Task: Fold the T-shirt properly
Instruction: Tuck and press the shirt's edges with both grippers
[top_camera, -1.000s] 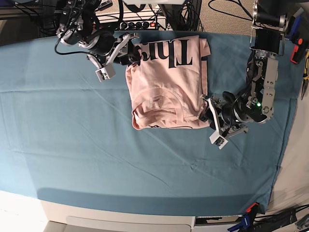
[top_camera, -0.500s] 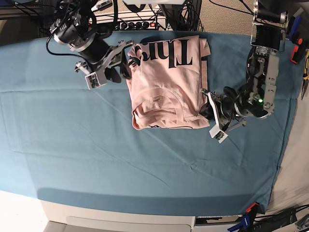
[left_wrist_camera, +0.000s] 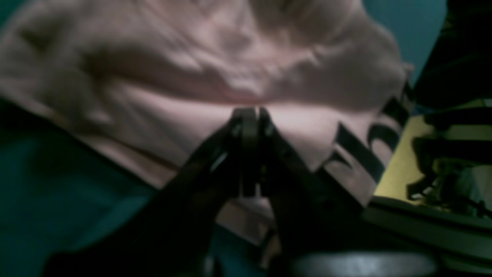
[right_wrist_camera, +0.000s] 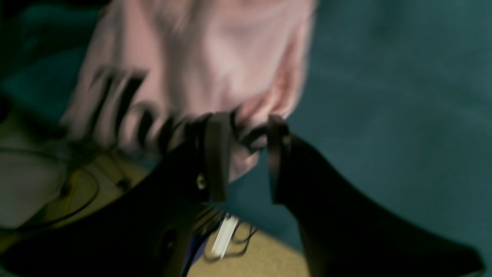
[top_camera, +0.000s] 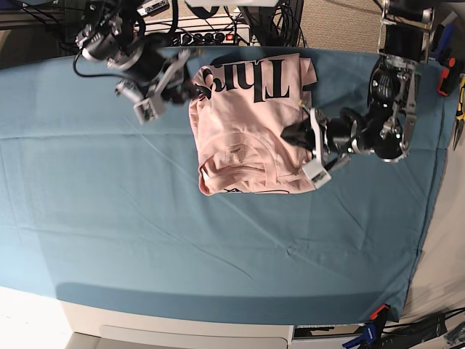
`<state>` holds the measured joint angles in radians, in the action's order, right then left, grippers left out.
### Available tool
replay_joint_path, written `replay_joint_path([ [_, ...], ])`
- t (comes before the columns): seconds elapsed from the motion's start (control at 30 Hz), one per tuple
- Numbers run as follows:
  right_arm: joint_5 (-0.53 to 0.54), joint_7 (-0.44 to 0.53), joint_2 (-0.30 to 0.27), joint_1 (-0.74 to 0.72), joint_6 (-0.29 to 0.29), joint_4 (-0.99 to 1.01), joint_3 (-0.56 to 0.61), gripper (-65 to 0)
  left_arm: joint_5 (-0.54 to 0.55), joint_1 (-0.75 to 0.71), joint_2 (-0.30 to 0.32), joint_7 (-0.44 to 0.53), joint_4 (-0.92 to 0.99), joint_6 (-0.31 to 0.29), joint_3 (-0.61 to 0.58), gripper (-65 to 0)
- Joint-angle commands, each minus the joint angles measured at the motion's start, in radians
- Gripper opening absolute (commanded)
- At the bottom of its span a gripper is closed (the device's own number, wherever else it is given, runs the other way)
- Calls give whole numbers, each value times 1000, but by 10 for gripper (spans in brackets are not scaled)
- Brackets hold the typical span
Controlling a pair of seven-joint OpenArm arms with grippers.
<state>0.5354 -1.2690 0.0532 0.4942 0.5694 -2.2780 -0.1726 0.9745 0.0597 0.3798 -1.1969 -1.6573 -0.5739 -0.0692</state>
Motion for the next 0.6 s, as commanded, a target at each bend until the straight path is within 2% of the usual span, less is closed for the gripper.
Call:
replay_joint_path([
  [0.0, 45, 16, -1, 9, -5, -21, 1, -548, 37, 4, 8, 8, -17, -4, 7, -650],
  [0.1, 71, 12, 0, 25, -5, -21, 1, -650, 51, -28, 8, 7, -18, -4, 7, -650],
  [0.23, 37, 24, 0, 24, -10, -20, 1, -650, 52, -66, -7, 7, -21, -5, 7, -650],
  [0.33, -32, 51, 0, 24, -51, -19, 1, -650, 56, -98, -27, 6, -40, -5, 7, -650],
  [0.47, -97, 69, 0, 24, -80, -19, 1, -650, 116, -138, -44, -20, -99, -56, 7, -650],
  [0.57, -99, 69, 0, 24, -80, -17, 1, -650, 120, -159, -50, -18, -141, -56, 7, -650],
])
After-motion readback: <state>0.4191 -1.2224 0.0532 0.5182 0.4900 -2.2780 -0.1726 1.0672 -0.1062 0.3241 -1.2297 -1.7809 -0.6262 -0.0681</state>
